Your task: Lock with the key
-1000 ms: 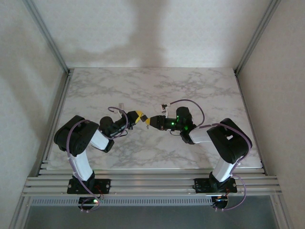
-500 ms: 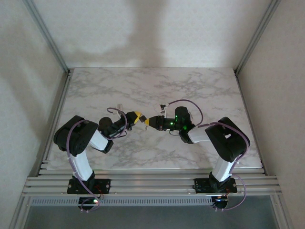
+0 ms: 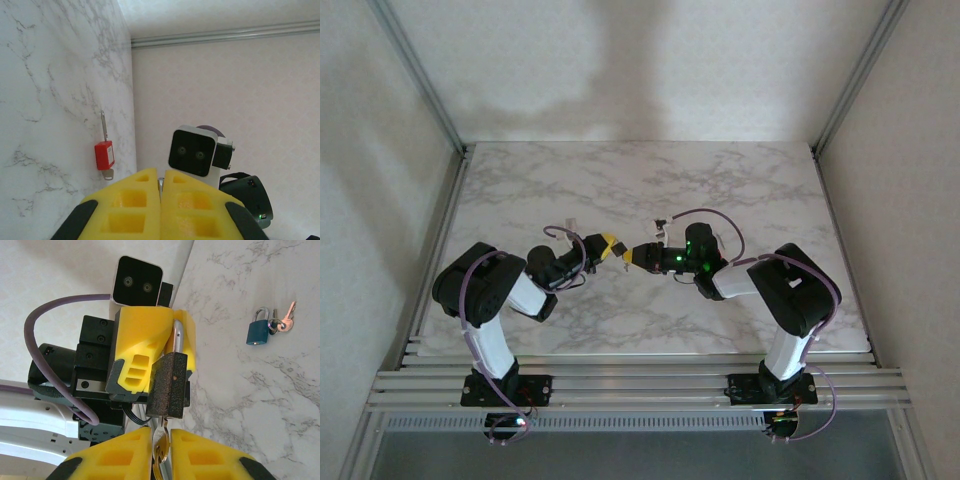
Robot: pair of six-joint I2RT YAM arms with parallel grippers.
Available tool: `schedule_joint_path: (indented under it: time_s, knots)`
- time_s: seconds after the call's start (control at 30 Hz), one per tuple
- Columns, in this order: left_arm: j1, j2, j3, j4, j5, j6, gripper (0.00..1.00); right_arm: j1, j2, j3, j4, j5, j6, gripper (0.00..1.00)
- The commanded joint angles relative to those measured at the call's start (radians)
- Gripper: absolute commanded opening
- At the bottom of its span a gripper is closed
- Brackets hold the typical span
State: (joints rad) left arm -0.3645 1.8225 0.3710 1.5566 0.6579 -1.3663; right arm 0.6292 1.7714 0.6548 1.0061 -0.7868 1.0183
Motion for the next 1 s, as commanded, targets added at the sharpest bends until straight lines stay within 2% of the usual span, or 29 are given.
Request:
schedule_joint_path:
  time_s: [0.0,0.37,0.5,0.97]
  knots:
    - [0.007,-0.006,-0.004,0.300,-0.010,-0.007,0.00,0.012,0.016,0.024,0.036,-0.018,0.007,0.15]
    - [0.011,-0.005,-0.010,0.300,-0.020,-0.005,0.00,0.013,0.036,0.033,0.040,-0.022,0.026,0.06]
    - [0.015,-0.003,-0.016,0.301,-0.027,-0.005,0.00,0.013,0.032,0.033,0.040,-0.025,0.030,0.00]
    - [0.059,-0.020,-0.051,0.297,-0.056,-0.003,0.00,0.014,0.049,0.054,0.027,-0.056,0.052,0.00]
